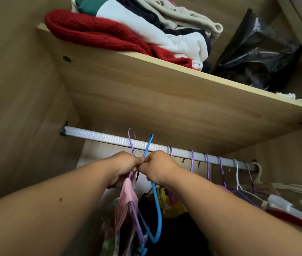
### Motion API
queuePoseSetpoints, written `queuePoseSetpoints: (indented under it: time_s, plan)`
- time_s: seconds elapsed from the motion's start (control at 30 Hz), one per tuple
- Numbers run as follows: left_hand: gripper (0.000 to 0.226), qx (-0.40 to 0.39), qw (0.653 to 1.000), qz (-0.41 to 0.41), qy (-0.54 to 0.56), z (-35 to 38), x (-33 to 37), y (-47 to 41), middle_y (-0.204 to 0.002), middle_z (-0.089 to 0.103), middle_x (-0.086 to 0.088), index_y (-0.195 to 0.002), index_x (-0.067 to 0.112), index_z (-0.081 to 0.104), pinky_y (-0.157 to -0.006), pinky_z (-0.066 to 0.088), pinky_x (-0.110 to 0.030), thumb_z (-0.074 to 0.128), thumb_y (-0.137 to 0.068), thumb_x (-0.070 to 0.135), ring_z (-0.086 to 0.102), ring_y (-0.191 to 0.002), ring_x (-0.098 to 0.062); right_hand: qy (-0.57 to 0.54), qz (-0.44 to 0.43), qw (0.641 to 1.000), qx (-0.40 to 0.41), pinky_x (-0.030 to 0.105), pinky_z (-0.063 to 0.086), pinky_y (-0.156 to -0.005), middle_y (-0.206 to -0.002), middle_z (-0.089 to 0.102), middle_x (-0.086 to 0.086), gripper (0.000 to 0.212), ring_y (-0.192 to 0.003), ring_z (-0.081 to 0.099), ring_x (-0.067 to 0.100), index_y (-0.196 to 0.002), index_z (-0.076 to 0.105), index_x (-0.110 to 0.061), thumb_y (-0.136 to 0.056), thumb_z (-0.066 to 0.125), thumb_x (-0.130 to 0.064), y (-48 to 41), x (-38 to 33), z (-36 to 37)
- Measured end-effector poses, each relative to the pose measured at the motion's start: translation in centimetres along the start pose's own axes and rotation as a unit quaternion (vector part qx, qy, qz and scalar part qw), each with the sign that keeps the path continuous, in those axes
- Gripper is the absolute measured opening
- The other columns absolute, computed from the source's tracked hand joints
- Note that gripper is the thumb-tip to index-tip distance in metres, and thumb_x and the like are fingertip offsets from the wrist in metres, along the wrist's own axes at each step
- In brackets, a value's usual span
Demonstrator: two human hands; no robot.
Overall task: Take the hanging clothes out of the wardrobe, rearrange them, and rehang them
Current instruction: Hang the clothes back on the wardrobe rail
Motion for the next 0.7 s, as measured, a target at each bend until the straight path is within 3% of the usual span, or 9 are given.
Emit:
queuePoseSetpoints:
  time_s: [0.17,0.33,0.47,0.7]
  plan:
    - [0.031,0.034,0.998,-0.026,-0.040,-3.3,0.3,0.4,-0.036,0.036,0.007,-0.066,0.012,0.056,-0.038,0.021,-0.016,0.053,-0.094,0.024,0.028,-0.035,-0.007,0.002,-0.013,0.998,0.056,0.025,0.036,-0.050,-0.086,0.060,0.014,0.028,-0.072,0.049,0.024,-0.104,0.065,0.002,-0.087,0.050,-0.015,0.1,-0.2,-3.1]
    - [0.022,0.028,0.998,-0.022,-0.060,-2.9,1.0,1.0,-0.036,0.036,0.007,-0.078,0.012,0.056,-0.040,0.022,-0.016,0.051,-0.095,0.024,0.026,-0.042,-0.007,-0.050,0.007,0.997,0.061,0.029,0.045,-0.056,-0.071,0.057,0.007,0.029,-0.063,0.051,0.021,-0.109,0.064,-0.002,-0.085,0.051,-0.013,0.5,0.4,-3.8]
    - [0.014,0.040,0.993,-0.009,-0.111,-3.0,1.6,0.9,-0.046,0.038,0.002,-0.077,0.013,0.057,-0.047,0.020,-0.020,0.051,-0.090,0.013,0.028,-0.046,-0.011,-0.032,0.007,0.997,0.066,0.023,0.041,-0.047,-0.063,0.055,0.002,0.029,-0.051,0.047,0.015,-0.109,0.066,-0.006,-0.083,0.056,-0.015,0.2,0.6,-4.3]
    - [0.015,0.036,0.992,0.018,-0.118,-2.0,1.9,0.8,-0.045,0.037,0.002,-0.077,0.013,0.058,-0.049,0.024,-0.020,0.052,-0.089,0.020,0.031,-0.045,-0.013,-0.039,-0.007,0.997,0.073,0.024,0.044,-0.054,-0.056,0.054,-0.002,0.024,-0.054,0.051,0.015,-0.101,0.068,-0.010,-0.080,0.058,-0.015,0.5,1.0,-3.6]
Point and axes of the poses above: each hand's wrist, its own y-axis away from the middle knuckle, its own z-axis out of the palm, x = y × z, the point moved 8 cm from there along -y, towards the middle knuckle
